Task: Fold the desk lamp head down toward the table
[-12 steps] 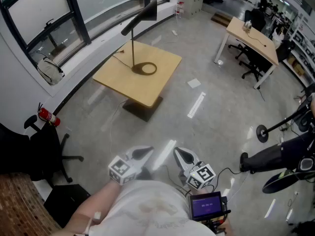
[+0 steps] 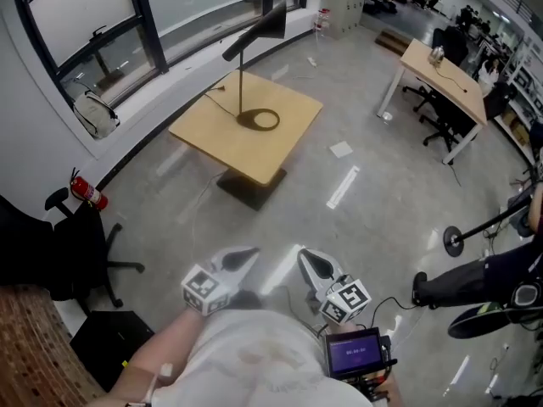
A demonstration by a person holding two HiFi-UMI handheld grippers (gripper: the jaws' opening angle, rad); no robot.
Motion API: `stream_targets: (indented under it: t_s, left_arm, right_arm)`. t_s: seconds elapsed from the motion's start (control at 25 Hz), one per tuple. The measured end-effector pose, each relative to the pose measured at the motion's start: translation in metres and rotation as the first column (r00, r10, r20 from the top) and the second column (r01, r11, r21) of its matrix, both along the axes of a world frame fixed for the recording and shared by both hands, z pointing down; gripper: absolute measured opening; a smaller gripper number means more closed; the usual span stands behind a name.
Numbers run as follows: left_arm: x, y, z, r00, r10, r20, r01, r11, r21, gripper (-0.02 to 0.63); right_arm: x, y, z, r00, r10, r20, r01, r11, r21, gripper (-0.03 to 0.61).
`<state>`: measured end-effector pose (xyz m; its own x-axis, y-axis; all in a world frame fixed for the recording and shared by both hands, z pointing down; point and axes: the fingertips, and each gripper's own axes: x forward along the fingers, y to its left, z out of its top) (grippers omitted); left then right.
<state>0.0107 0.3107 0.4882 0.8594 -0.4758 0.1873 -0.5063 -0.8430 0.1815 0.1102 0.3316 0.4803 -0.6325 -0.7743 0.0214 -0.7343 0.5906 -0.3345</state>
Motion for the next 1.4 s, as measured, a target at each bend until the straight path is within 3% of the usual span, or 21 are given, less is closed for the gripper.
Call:
stream_targets:
  t_s: [0.36, 0.88, 1.4]
  left_arm:
    - [-0.015, -0.006, -0.001, 0.999, -0.045, 0.023, 0.044, 0.998, 0.043, 0.002]
    - [-0.052, -0.02, 0.0, 0.988, -0.15, 0.045, 0.149, 0.989, 0.019, 0.002]
    - [-0.076, -0.085, -0.001, 0.986, -0.165, 0.034, 0.165, 0.986, 0.007, 0.002]
  right_arm:
    - [-0.006, -0.011, -0.003, 0.999, -0.042, -0.015, 0.042, 0.999, 0.006, 0.023]
    - [-0.03, -0.039, 0.007, 0.994, -0.108, -0.007, 0.108, 0.994, -0.009, 0.012]
    - [-0.047, -0.1, 0.008, 0.994, -0.102, -0.025, 0.101, 0.995, -0.022, 0.012]
